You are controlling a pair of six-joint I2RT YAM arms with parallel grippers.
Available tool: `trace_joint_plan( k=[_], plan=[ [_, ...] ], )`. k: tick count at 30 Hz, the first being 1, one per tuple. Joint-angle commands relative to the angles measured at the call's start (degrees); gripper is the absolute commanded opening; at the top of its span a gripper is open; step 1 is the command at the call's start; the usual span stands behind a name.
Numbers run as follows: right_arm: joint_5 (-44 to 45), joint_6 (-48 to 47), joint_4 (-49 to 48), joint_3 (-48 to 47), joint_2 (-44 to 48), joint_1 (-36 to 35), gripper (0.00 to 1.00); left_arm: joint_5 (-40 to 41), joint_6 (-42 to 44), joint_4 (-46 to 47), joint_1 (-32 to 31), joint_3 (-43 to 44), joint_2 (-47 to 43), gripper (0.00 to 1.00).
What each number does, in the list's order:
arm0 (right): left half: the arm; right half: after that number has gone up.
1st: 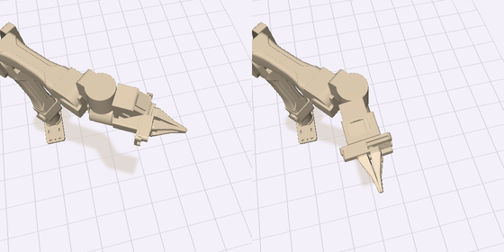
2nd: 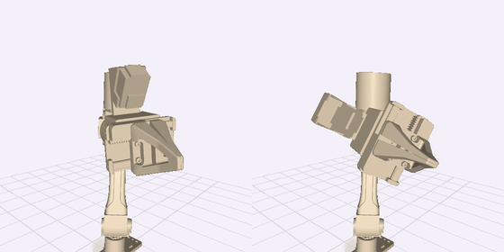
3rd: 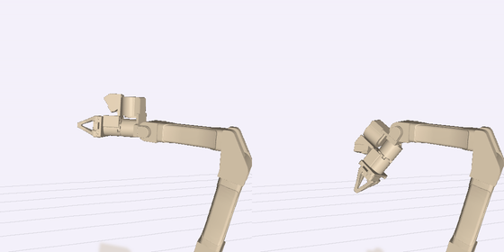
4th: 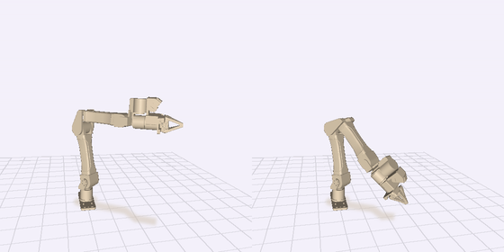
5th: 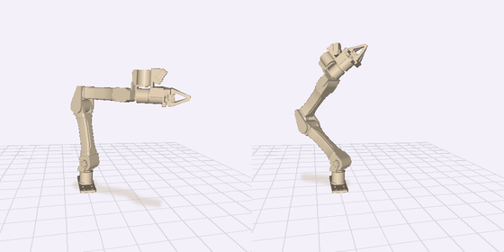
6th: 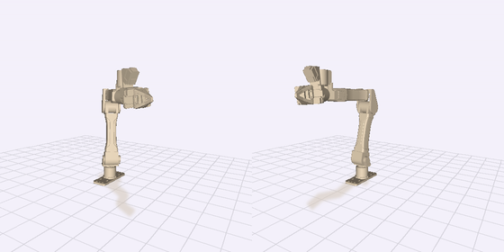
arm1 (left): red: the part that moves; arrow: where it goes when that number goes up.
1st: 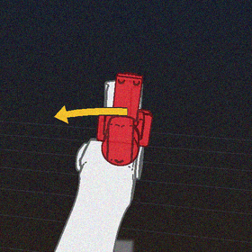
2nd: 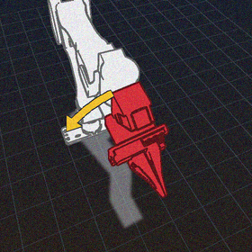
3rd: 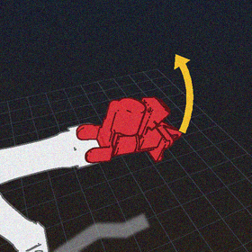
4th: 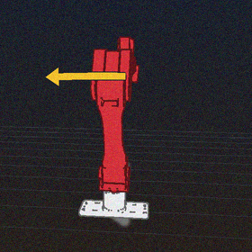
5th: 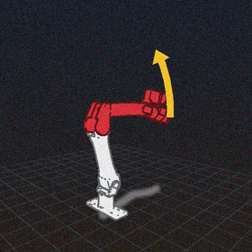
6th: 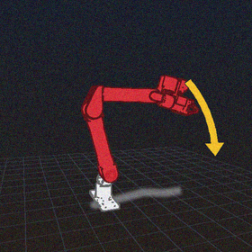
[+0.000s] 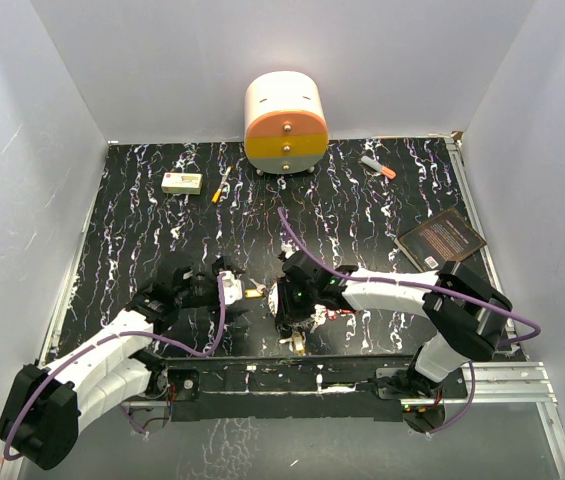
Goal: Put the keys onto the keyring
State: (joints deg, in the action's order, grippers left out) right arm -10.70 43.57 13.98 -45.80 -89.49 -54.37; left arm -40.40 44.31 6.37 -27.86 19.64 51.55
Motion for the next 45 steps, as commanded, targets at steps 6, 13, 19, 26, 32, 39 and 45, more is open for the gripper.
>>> trace_joint_plan(
  k=[6, 13, 19, 26, 32, 39, 45],
  plan=[
    [-0.7, 1.8, -7.3, 2.1, 0.7, -0.3, 0.22, -0.8, 0.1, 0.0, 0.3, 0.4, -0.7, 0.91],
    [0.0, 4.3, -11.0, 4.3, 1.9, -0.2, 0.23, -0.8, 0.2, -0.1, 0.3, 0.4, -0.8, 0.91],
    [0.6, 6.7, -14.3, 5.8, 3.1, -0.3, 0.23, -0.7, 0.2, -0.6, 0.4, 0.4, -1.1, 0.91],
    [2.1, 7.4, -17.8, 7.3, 2.9, -0.3, 0.21, -0.6, -0.1, -0.6, 0.4, 0.4, -1.2, 0.91],
    [2.6, 7.0, -21.4, 8.5, 2.7, -0.3, 0.08, -1.2, -0.2, -0.5, 0.4, 0.5, -0.4, 0.91],
    [2.4, 5.0, -19.9, 8.3, 5.3, -0.3, 0.08, -3.0, 0.4, 1.0, 0.3, 0.3, 1.5, 0.92],
    [1.1, 1.5, -17.9, 8.6, 11.1, -0.1, 0.08, -9.8, 6.9, 2.1, 0.3, 0.8, 5.3, 0.97]
  ],
)
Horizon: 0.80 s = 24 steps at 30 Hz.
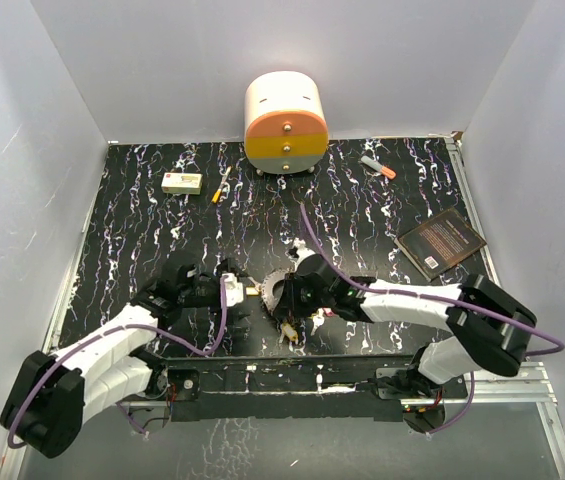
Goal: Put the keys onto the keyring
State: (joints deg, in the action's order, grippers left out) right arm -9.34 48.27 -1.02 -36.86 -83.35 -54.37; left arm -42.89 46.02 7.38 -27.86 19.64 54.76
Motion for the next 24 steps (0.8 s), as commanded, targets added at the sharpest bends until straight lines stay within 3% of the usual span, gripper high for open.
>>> trace_joint_plan(
  k=[1, 10, 15, 21, 24],
  plan=[
    [-0.9, -3.8, -2.3, -0.4, 5.7, -0.2, 0.08, -8.3, 6.2, 1.5, 0.3, 1.1, 3.2, 0.97],
    [-5.2, -5.8, 0.0, -0.3, 9.5, 0.1, 0.08, -9.7, 14.0, 5.3, -3.3, 2.3, 9.2, 0.97],
    [-6.9, -6.3, 1.0, -1.4, 10.0, 0.1, 0.08, -9.0, 11.3, 9.9, -6.6, 2.1, 8.0, 0.97],
    [-7.4, -6.6, 2.1, -2.7, 10.7, 0.1, 0.08, -9.2, 12.7, 7.3, -14.8, 3.0, 5.5, 0.97],
    [-7.3, -6.6, 2.9, -3.4, 11.5, 0.1, 0.08, -9.0, 10.6, 8.4, -15.8, 3.0, 5.9, 0.97]
  ],
)
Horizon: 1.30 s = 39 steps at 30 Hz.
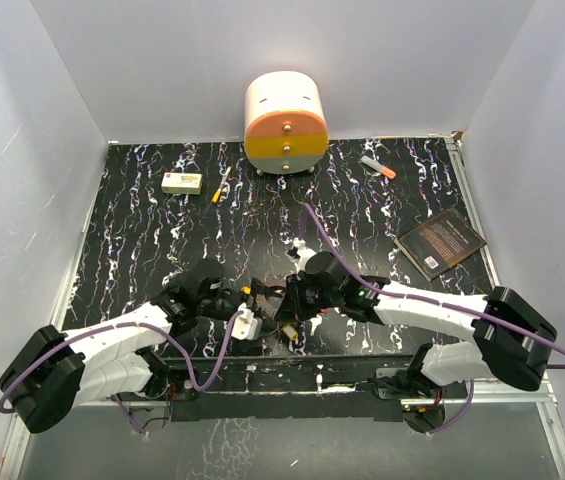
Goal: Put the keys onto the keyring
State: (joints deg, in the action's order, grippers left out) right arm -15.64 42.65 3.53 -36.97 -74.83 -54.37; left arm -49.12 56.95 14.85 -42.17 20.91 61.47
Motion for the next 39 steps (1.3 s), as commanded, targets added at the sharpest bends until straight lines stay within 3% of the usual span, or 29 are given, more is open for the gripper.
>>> trace_joint_plan(
  k=[1, 8, 12, 20, 25, 39],
  plan=[
    [-0.8, -1.0, -1.5, -3.3, 3.3, 0.1, 0.08, -3.0, -0.3, 0.3, -1.6, 2.0, -0.9, 0.97],
    [-1.0, -0.1, -1.3, -3.7, 5.2, 0.1, 0.08, -2.5, -1.7, -1.8, -2.9, 3.3, -0.4, 0.93],
    [-2.3, 0.5, -1.5, -4.0, 5.2, 0.1, 0.08, -1.1, -4.5, 2.2, -3.1, 2.5, -0.2, 0.81],
    [-2.1, 0.9, -1.3, -4.0, 7.8, 0.1, 0.08, -0.2, -5.9, 2.2, -3.2, 2.2, -0.2, 0.67],
    [-2.2, 0.8, -0.5, -4.4, 9.3, 0.1, 0.08, -0.2, -6.6, 2.0, -3.2, 2.6, -0.2, 0.54],
    [-3.2, -0.1, 0.2, -3.8, 11.8, 0.1, 0.08, 0.7, -6.0, 1.5, -3.2, 2.5, -0.7, 0.35]
  ],
)
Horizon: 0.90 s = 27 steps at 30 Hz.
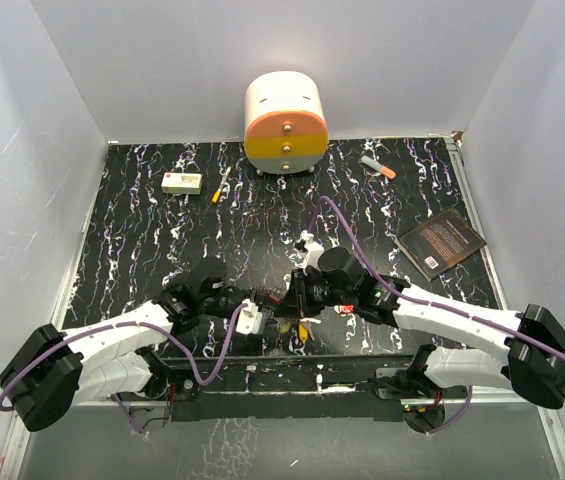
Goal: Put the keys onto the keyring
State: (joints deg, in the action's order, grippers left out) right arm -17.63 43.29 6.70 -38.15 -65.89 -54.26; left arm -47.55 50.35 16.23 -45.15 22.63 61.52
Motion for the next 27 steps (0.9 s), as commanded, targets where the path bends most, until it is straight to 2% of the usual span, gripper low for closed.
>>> trace_joint_plan(
  k=[1, 10, 12, 16, 27],
  plan=[
    [-1.2, -0.9, -2.7, -2.6, 3.0, 0.0, 0.08, -0.8, 0.7, 0.1, -0.2, 0.8, -0.8, 0.35],
    [-1.2, -1.2, -2.3, -2.1, 4.1, -0.1, 0.08, -1.0, 0.9, 0.3, -0.2, 0.7, -1.0, 0.26],
    [-1.1, -1.1, -2.2, -2.1, 4.2, 0.0, 0.08, -1.1, 0.9, 0.4, -0.2, 0.7, -0.9, 0.2],
    [0.1, -1.5, -1.3, -1.9, 5.0, 0.0, 0.08, -1.1, 0.2, 1.3, -0.2, 0.4, -0.9, 0.01],
    [10.7, -2.3, 6.7, -1.7, 12.8, 1.5, 0.08, 0.2, -1.8, 2.6, -0.2, 0.1, -1.8, 0.0]
  ],
)
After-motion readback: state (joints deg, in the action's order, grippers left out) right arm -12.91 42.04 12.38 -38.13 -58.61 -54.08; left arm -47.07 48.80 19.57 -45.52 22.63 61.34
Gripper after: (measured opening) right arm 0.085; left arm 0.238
